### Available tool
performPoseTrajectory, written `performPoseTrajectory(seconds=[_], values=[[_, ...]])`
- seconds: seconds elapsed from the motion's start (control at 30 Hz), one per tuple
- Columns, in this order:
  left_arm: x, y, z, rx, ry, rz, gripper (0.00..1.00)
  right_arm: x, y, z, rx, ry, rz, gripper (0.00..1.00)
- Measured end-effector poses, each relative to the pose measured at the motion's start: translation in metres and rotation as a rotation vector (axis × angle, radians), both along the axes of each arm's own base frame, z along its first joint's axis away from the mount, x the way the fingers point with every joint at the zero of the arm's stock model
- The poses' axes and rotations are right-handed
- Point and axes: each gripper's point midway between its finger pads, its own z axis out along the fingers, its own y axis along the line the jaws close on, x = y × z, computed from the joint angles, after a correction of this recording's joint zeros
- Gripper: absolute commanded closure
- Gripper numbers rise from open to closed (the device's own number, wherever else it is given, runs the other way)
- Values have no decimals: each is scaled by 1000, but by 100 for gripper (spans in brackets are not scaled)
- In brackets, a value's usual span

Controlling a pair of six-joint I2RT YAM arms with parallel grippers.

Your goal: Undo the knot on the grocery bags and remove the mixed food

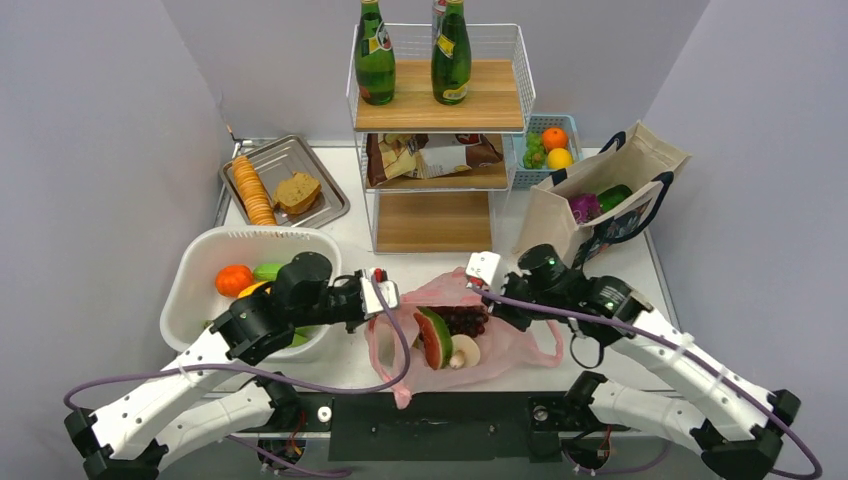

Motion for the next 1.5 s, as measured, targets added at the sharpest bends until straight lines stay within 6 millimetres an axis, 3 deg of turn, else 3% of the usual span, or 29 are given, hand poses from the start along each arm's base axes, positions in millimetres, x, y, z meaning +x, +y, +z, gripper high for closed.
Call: performPoseTrajectory(seconds=[0.07,0.17,0.33,0.47,0.5,0.53,0.57,0.6,0.67,0.83,0.9,0.93,1.03,1.13,1.23,1.37,1.5], values=[[0,6,-30,70,30,15,100,0,1,-28,-71,44,18,100],[14,14,-48,121,35,91,100,7,5,-42,-111,57,20,100],[74,30,-42,73,100,296,100,29,18,-26,-50,16,-26,100],[94,39,-28,18,108,327,100,60,20,-4,43,10,-134,100],[93,39,-24,11,96,314,91,63,19,-1,56,14,-151,100],[92,38,-20,3,83,296,73,65,19,2,73,24,-167,100],[91,37,-15,0,64,277,61,65,19,4,84,33,-176,100],[90,37,-10,-2,45,263,41,64,18,4,88,40,-181,100],[85,35,6,-3,12,234,31,59,17,3,90,64,-189,100],[46,7,60,-30,-85,36,30,44,16,4,98,77,-171,100],[22,-9,81,-58,-127,-66,38,37,18,2,97,81,-152,100],[9,-17,88,-68,-142,-118,47,35,19,1,99,86,-148,100],[-22,-37,91,-58,-166,-249,61,31,22,-2,102,107,-150,100],[-43,-53,72,0,-152,-352,65,30,23,-2,115,122,-158,100],[-44,-62,22,110,-97,-373,68,30,24,-3,120,127,-163,100],[-37,-48,-60,300,-14,-337,71,27,21,-4,124,126,-166,100],[-35,-23,-110,442,-7,-318,71,25,20,1,140,114,-167,100]])
